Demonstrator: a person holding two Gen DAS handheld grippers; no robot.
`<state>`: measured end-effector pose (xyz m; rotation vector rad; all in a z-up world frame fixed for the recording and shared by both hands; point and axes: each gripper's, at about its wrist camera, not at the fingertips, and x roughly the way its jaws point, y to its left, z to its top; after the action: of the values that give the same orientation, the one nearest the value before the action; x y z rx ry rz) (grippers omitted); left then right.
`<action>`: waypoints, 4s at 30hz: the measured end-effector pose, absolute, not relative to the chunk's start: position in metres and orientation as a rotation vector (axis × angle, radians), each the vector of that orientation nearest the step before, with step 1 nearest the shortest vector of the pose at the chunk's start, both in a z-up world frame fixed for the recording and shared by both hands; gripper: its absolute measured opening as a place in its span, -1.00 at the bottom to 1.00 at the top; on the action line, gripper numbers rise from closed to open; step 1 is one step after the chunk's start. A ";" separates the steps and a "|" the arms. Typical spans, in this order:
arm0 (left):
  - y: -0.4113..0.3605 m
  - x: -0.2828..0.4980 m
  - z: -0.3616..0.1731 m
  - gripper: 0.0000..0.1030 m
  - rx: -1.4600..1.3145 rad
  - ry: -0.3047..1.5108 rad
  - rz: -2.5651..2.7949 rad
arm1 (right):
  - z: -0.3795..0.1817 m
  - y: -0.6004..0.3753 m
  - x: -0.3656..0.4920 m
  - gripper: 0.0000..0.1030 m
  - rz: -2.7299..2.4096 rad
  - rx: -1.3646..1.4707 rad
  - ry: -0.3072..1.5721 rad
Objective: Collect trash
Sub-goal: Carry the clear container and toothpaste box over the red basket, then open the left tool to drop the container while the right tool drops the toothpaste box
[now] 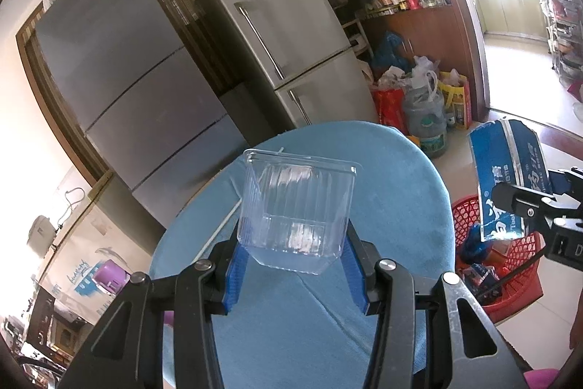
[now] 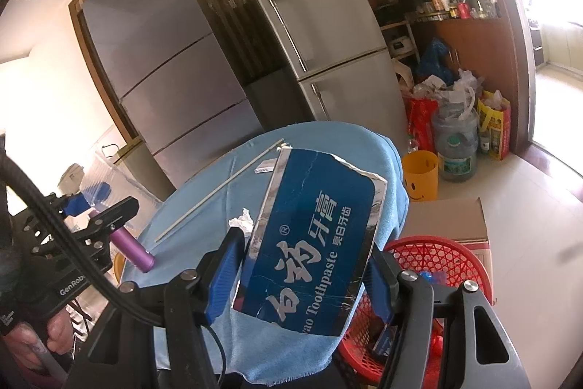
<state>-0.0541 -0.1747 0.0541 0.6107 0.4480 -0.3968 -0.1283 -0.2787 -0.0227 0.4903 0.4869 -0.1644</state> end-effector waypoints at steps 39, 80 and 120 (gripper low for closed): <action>-0.252 -0.034 -0.005 -0.03 0.598 0.822 -0.818 | -0.055 -0.379 -0.146 0.27 -0.352 0.776 0.649; -0.290 -0.051 -0.036 -0.03 0.712 0.764 -0.809 | -0.083 -0.409 -0.150 0.27 -0.414 0.842 0.691; -0.285 -0.030 -0.063 0.04 0.592 0.921 -0.891 | -0.130 -0.416 -0.134 0.28 -0.360 0.837 0.995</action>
<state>-0.0302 -0.2846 -0.0629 0.5924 0.9212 -0.8906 -0.1342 -0.4157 -0.1299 0.8369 0.9953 -0.3603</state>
